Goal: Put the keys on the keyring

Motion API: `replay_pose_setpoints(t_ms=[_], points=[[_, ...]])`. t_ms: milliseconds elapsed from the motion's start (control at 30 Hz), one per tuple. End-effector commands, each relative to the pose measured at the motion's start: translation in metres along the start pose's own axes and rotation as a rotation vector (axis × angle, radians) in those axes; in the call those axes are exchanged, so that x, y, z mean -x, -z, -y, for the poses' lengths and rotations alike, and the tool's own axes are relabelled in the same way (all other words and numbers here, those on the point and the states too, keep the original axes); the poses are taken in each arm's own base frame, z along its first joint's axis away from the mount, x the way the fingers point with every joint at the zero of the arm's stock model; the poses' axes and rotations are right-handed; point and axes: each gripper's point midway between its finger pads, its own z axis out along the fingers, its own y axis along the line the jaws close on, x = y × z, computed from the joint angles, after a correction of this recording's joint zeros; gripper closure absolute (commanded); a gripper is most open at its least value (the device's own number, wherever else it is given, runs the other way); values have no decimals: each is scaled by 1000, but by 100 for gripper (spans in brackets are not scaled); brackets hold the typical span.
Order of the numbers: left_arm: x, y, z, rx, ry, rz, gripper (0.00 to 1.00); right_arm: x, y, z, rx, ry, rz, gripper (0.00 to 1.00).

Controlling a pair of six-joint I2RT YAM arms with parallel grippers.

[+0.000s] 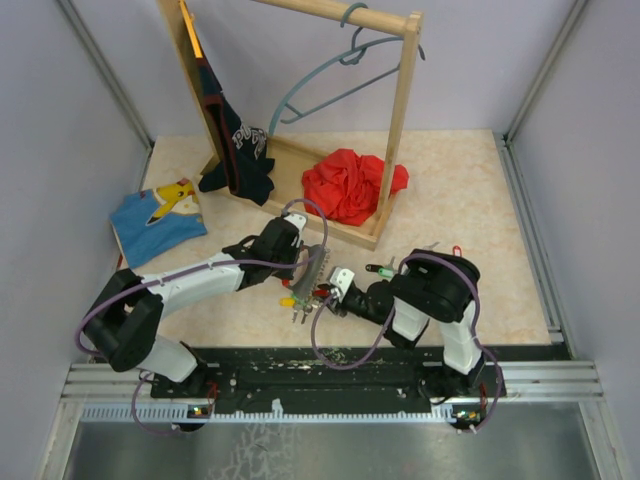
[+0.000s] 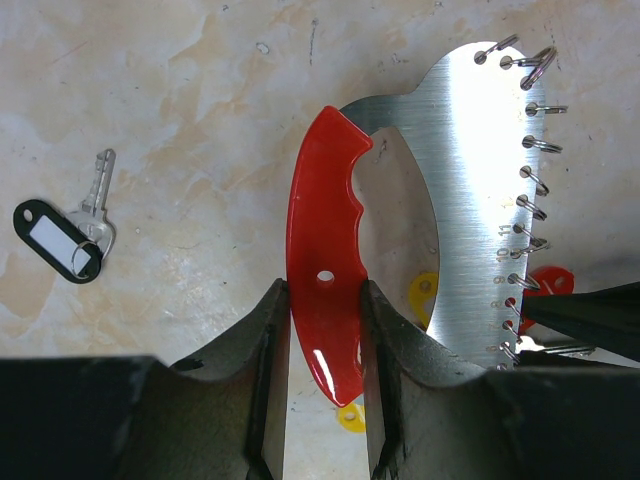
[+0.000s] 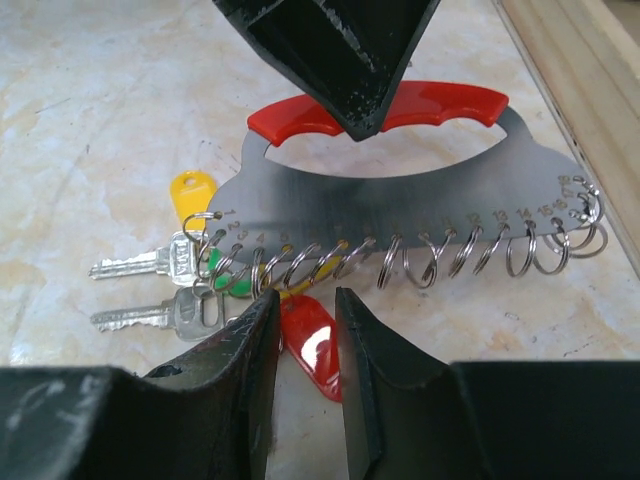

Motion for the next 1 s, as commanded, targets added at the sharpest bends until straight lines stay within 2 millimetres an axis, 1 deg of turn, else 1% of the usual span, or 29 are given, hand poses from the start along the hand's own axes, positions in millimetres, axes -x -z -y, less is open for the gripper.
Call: replay_pose_setpoints(t_ms=[0,167,400,467,567,667,800,967], points=[[17,5,6,-25,26,41,85,48,-11,6,-30,47,184,71],[17,4,5,-19,28,39,85,53,-11,4,-25,48,198,69],[17,4,5,-18,39,36,85,56,-15,0,-15,51,206,68],[16,4,6,-20,42,30,85,55,-16,1,-24,52,204,68],[15,4,7,-24,43,24,85,56,-15,8,-58,55,203,69],[15,4,7,-23,44,24,86,57,-14,13,-90,56,202,71],[14,4,6,-17,39,22,85,57,-12,15,-99,61,199,79],[14,5,5,-15,38,22,85,56,-8,12,-84,75,197,88]])
